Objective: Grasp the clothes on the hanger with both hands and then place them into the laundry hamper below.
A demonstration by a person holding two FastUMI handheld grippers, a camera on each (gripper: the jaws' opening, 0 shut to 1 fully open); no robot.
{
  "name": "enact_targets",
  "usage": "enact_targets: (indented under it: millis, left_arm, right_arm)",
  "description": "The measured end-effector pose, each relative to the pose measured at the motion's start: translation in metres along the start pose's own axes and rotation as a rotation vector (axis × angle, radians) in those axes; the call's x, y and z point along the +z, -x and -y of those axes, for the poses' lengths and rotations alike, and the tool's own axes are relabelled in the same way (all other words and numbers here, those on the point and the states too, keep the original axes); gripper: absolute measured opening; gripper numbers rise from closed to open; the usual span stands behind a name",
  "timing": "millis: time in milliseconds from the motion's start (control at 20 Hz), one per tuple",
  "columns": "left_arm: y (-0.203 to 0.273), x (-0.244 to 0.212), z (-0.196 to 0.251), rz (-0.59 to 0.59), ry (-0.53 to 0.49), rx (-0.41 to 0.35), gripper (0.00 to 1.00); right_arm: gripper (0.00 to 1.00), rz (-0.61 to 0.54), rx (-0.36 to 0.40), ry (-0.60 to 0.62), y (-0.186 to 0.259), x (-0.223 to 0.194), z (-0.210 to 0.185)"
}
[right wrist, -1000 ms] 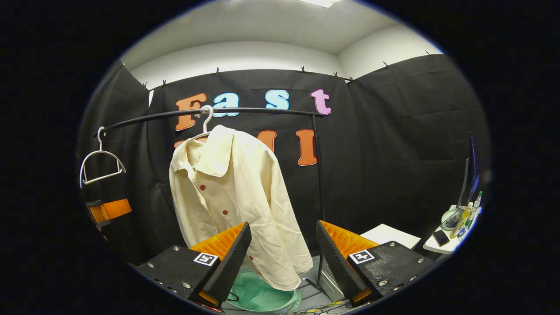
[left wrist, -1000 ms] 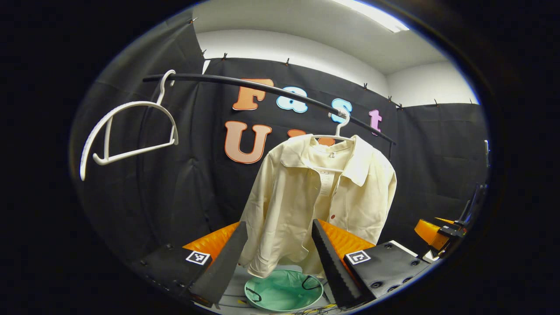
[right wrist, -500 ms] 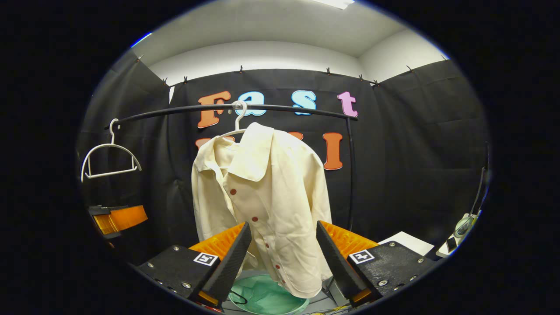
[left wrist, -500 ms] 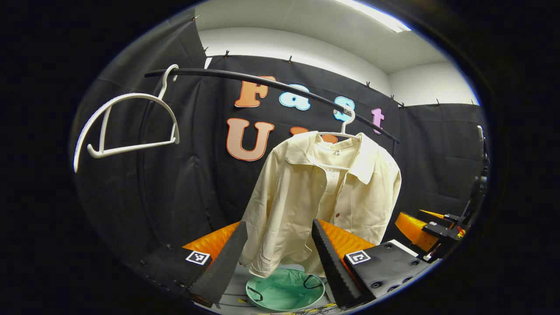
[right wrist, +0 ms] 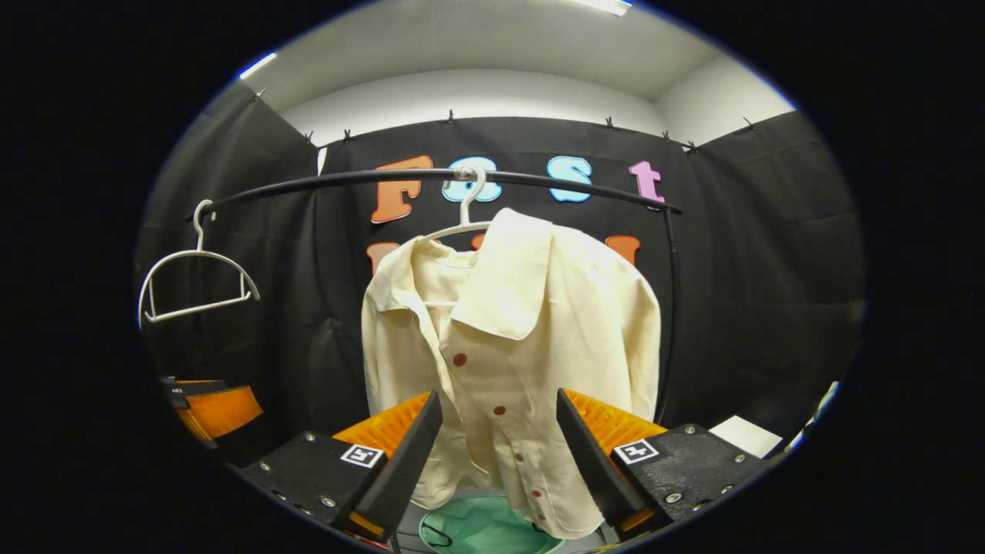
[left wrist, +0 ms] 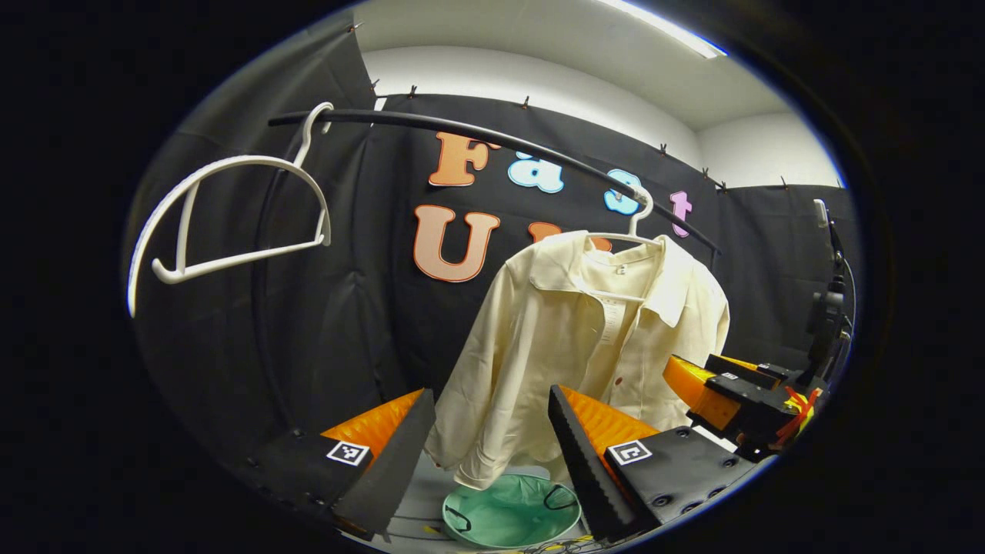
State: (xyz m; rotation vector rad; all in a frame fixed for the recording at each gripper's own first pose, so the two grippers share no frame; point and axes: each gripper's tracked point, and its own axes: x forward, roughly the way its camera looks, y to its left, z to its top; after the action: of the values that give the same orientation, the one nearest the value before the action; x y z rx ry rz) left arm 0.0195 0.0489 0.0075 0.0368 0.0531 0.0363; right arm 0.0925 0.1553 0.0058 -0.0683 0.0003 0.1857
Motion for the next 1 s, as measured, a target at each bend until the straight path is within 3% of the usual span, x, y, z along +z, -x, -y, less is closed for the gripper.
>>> enact_targets:
  millis: [100,300,450,550,800,1000]
  left_arm:
    - [-0.003,0.001,-0.007,-0.001,-0.001,0.009,0.97]
    - [-0.011,0.0,-0.016,-0.007,-0.004,0.025,1.0]
    - [-0.018,0.001,-0.021,-0.012,-0.009,0.034,0.93]
    - [-0.022,0.002,-0.023,-0.014,-0.013,0.038,1.0]
    - [-0.024,0.002,-0.025,-0.016,-0.018,0.054,0.97]
    - [-0.024,0.005,-0.024,-0.017,-0.041,0.071,0.97]
  right_arm:
    - [0.93,-0.001,0.008,-0.008,-0.011,-0.001,-0.006]
    - [0.93,-0.002,0.004,-0.008,-0.042,0.002,-0.017]
    - [0.93,-0.004,-0.028,-0.005,-0.067,0.002,-0.017]
    - [0.93,-0.008,-0.048,-0.008,-0.08,0.003,-0.015]
    - [0.93,-0.042,-0.105,0.006,-0.107,-0.007,-0.005]
    - [0.78,-0.06,-0.092,-0.034,-0.11,-0.007,0.002]
